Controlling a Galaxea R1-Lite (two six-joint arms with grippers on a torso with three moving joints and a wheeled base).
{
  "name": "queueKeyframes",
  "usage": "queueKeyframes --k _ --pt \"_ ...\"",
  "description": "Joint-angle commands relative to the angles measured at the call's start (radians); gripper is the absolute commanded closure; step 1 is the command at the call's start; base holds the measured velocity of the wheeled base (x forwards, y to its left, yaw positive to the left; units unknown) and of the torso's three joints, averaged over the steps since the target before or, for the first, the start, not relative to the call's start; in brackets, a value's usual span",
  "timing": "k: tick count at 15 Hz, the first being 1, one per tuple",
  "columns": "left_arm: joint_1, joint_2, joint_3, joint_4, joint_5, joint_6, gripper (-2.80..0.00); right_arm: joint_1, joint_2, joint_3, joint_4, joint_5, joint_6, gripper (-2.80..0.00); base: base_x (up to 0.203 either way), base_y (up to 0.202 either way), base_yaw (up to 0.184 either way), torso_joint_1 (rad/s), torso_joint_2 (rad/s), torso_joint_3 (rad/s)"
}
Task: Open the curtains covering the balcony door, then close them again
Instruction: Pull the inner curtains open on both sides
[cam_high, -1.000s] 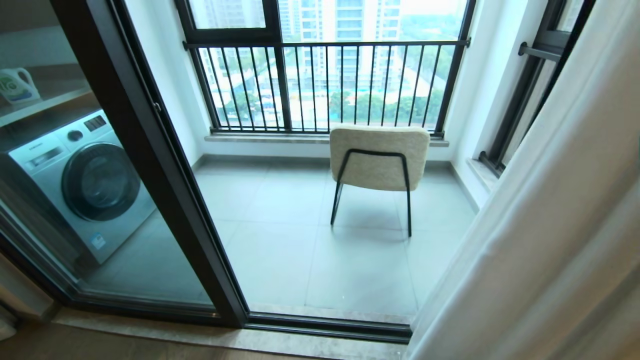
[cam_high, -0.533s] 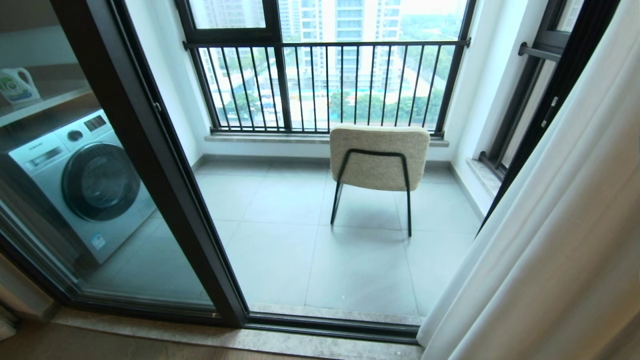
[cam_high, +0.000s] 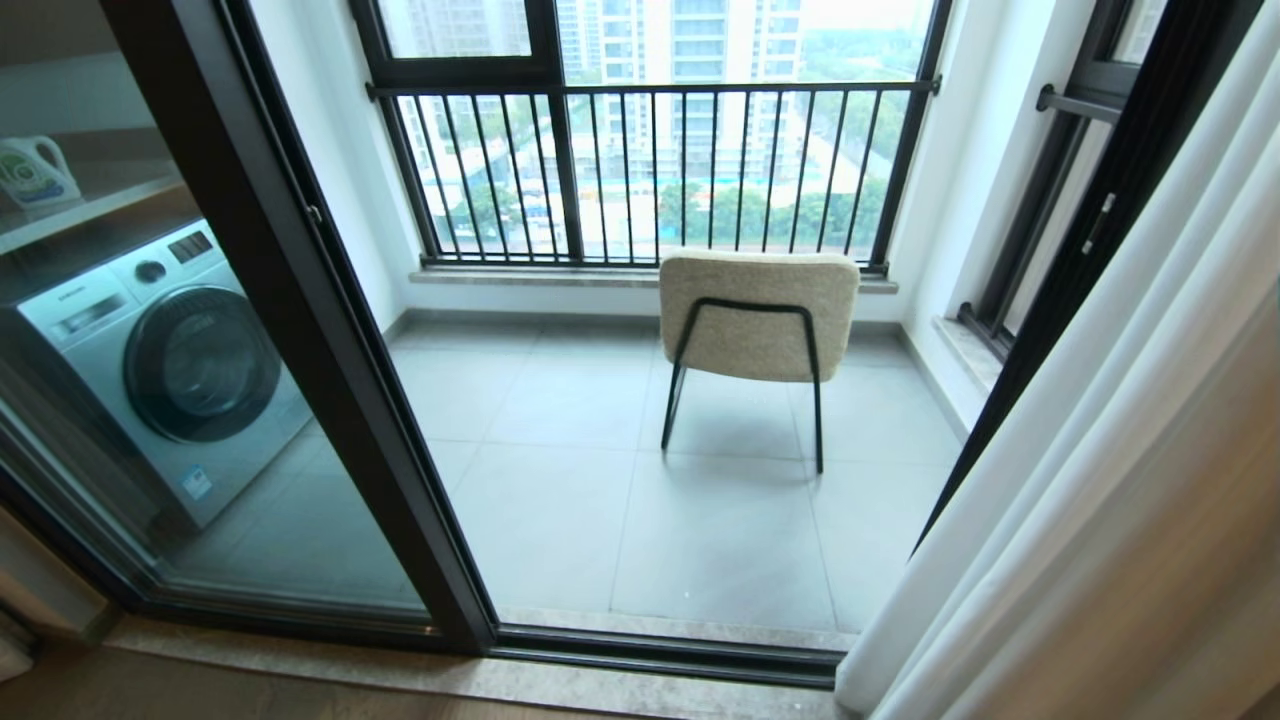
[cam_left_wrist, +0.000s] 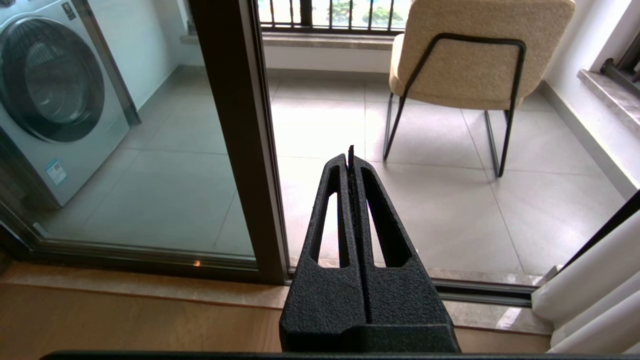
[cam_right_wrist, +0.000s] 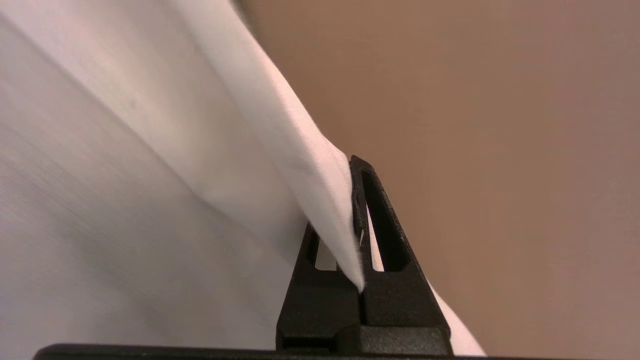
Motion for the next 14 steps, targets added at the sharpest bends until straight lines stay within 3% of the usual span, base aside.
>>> queueKeyframes --k 1,6,14 --pt "0.000 0.000 0.000 0.000 0.000 -0.001 0.00 0.006 -0.050 0.016 -0.010 0.112 0.029 0.00 0.000 0.000 0.000 0.000 0.00 0.000" --pt "0.001 0.000 0.000 0.000 0.000 -0.001 0.00 0.013 -0.192 0.116 -0.012 0.469 0.106 0.00 0.000 0.000 0.000 0.000 0.00 0.000" --pt "0.001 0.000 0.000 0.000 0.000 -0.001 0.00 0.013 -0.435 0.223 -0.012 0.890 0.193 0.00 0.000 0.000 0.000 0.000 0.00 0.000"
